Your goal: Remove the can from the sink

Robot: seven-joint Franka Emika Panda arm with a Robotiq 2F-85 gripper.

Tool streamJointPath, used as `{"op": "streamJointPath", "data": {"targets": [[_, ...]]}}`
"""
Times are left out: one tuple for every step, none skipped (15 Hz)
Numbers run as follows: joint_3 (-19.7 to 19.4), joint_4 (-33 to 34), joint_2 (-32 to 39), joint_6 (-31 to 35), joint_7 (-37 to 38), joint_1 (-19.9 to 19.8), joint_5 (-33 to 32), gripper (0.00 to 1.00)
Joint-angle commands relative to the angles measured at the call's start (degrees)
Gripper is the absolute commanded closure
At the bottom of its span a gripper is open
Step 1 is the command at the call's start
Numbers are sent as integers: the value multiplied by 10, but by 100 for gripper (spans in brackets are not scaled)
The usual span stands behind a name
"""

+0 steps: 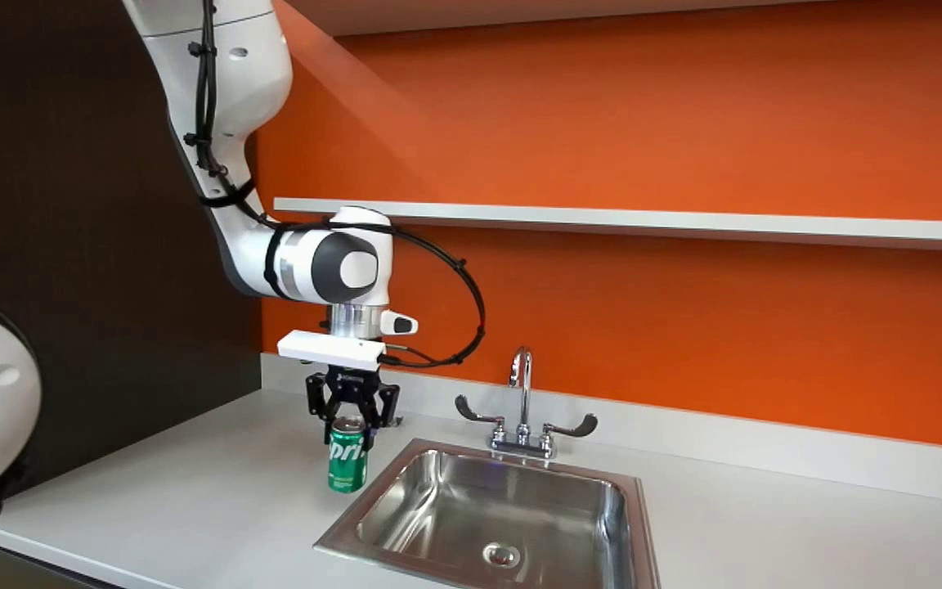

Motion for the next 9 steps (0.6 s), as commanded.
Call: {"op": "streamJointPath", "data": {"targets": [[14, -1, -12, -18, 5, 12, -19, 62], [16, 1, -8, -18, 6, 16, -22, 62], [18, 3, -4, -20, 9, 19, -26, 62], [20, 4, -1, -22, 13, 23, -31, 62], [21, 5, 2, -25, 18, 26, -36, 62], [23, 6, 5, -28, 25, 30, -44, 62], [25, 6, 8, -29, 30, 33, -50, 62], [26, 6, 12, -28, 31, 35, -55, 62], [28, 5, 16, -23, 32, 38, -57, 62]]}}
